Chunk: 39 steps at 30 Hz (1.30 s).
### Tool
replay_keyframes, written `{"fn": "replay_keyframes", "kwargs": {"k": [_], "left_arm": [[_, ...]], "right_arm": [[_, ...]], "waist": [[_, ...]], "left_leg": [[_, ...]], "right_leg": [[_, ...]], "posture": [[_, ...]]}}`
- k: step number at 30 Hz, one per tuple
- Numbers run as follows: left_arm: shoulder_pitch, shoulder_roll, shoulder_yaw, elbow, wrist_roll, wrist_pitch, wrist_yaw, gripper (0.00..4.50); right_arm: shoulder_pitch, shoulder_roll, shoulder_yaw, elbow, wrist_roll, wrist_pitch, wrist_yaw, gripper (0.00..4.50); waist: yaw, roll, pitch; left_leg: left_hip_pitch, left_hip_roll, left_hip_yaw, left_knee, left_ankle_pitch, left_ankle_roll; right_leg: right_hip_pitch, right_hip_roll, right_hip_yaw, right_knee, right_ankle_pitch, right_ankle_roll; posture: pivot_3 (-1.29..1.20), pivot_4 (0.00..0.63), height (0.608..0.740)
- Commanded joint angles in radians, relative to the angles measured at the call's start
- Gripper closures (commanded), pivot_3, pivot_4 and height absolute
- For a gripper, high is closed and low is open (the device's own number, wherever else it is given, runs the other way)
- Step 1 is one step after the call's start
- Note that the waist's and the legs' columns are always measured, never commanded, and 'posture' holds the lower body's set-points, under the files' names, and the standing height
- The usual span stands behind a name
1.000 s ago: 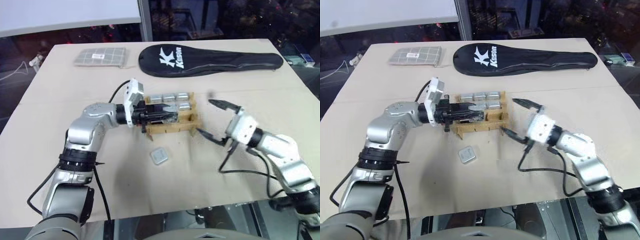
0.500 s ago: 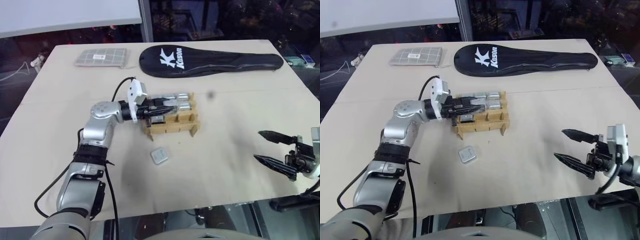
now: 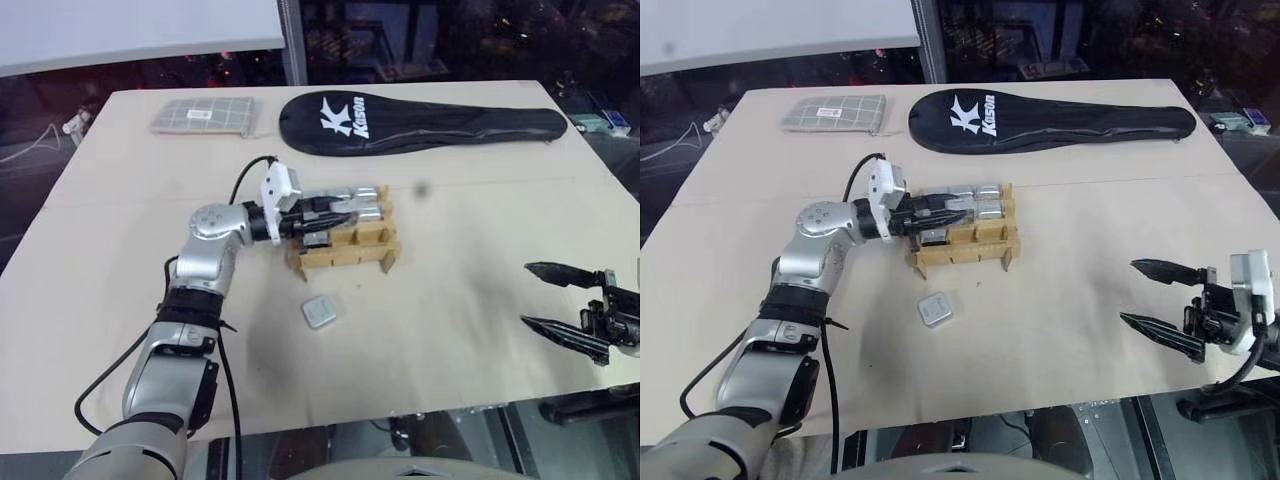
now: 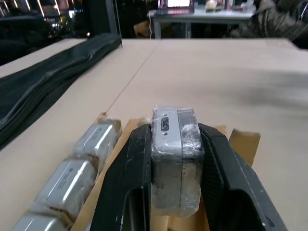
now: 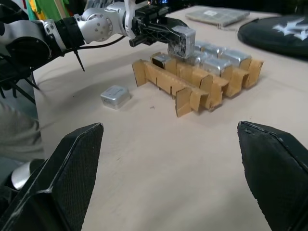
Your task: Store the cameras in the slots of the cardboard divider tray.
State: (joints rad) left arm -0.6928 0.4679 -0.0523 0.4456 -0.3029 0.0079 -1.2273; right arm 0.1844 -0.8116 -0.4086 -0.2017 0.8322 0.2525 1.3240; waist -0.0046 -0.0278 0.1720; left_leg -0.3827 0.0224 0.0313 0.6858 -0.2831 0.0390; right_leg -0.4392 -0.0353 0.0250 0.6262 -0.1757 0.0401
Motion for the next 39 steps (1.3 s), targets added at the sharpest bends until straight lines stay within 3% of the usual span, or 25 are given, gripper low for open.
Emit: {"fn": "replay_keyframes", "kwargs": {"k": [1, 35, 39], "left_arm": [[-0.016, 0.008, -0.018, -0.006, 0.014, -0.02, -0.038, 3.74], [0.024, -0.02, -0.05, 0.048, 0.064, -0.055, -0.069, 3.74], [0.025, 0.003, -0.088, 0.052, 0.099, -0.045, -0.105, 1.89]], "right_arm": [[0.014, 0.001, -0.037, -0.046, 0.005, -0.001, 0.003, 0.09], [-0.005, 0.012, -0.068, -0.042, 0.006, 0.035, -0.02, 0.09], [-0.011, 0.005, -0.067, -0.031, -0.001, 0.032, -0.007, 0.0]], "waist": [[0.0, 0.0, 0.0], [0.0, 0.0, 0.0], [0.0, 0.001, -0.001]], "left_leg": [[0.0, 0.0, 0.0, 0.0, 0.0, 0.0], [0.0, 0.0, 0.0, 0.0, 0.0, 0.0], [0.0, 0.0, 0.0, 0.0, 0.0, 0.0]], "right_leg": [[0.0, 0.0, 0.0, 0.0, 0.0, 0.0], [0.0, 0.0, 0.0, 0.0, 0.0, 0.0], [0.0, 0.0, 0.0, 0.0, 0.0, 0.0]], "posture": [[0.0, 0.15, 0.74], [0.0, 0.15, 0.74], [0.0, 0.15, 0.74]]}}
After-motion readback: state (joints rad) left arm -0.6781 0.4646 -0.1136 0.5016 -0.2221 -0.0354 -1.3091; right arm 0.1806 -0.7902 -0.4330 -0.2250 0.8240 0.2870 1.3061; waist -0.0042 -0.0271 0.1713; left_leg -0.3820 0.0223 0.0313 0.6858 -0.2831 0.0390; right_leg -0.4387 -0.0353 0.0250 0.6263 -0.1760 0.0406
